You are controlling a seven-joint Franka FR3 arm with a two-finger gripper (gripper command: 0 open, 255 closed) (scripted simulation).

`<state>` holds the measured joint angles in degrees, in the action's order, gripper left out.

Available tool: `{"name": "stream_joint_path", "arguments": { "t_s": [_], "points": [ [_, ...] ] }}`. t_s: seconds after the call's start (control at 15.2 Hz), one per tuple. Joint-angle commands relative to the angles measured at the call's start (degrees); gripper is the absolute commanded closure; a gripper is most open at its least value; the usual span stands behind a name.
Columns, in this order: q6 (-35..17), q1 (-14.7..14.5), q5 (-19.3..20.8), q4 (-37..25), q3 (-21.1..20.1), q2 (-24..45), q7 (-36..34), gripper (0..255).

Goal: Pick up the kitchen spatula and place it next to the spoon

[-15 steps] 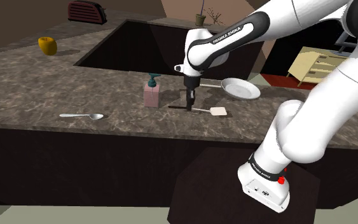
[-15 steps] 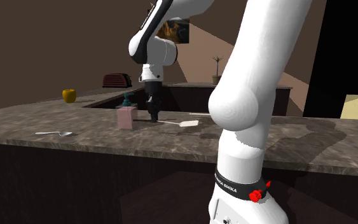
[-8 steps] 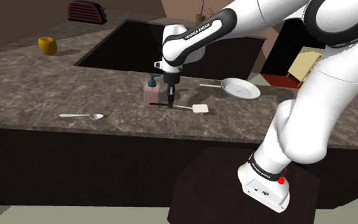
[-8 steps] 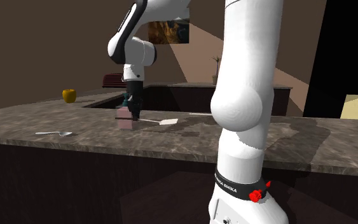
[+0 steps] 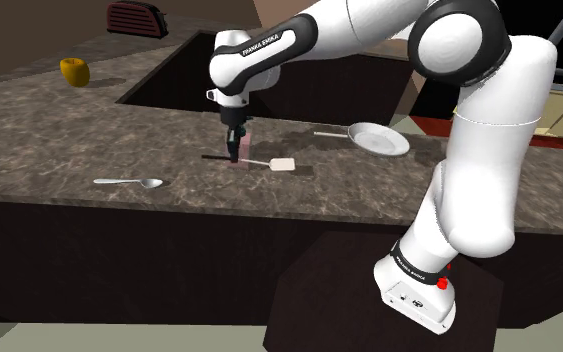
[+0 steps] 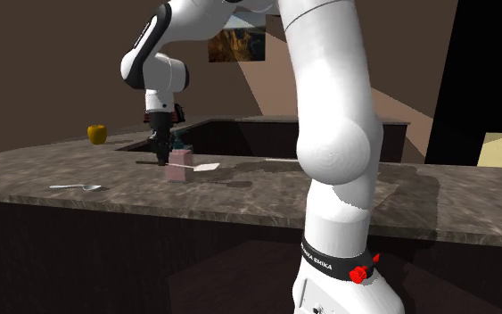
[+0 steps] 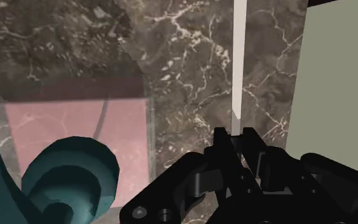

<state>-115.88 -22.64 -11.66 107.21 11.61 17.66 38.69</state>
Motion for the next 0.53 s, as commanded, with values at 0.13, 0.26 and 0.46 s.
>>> {"name": "stream_joint_path", "arguments": {
  "t_s": [0.13,0.26,0.46],
  "points": [
    [4.0,-0.1,-1.1,-12.6,-1.0,8.5,-1.8,255],
    [6.6,0.0,-1.6,-19.8,-1.5,13.0,-2.9,255],
    [11.4,0.4,-2.0,-32.5,-2.2,20.7,-4.7,255]
  ]
}}
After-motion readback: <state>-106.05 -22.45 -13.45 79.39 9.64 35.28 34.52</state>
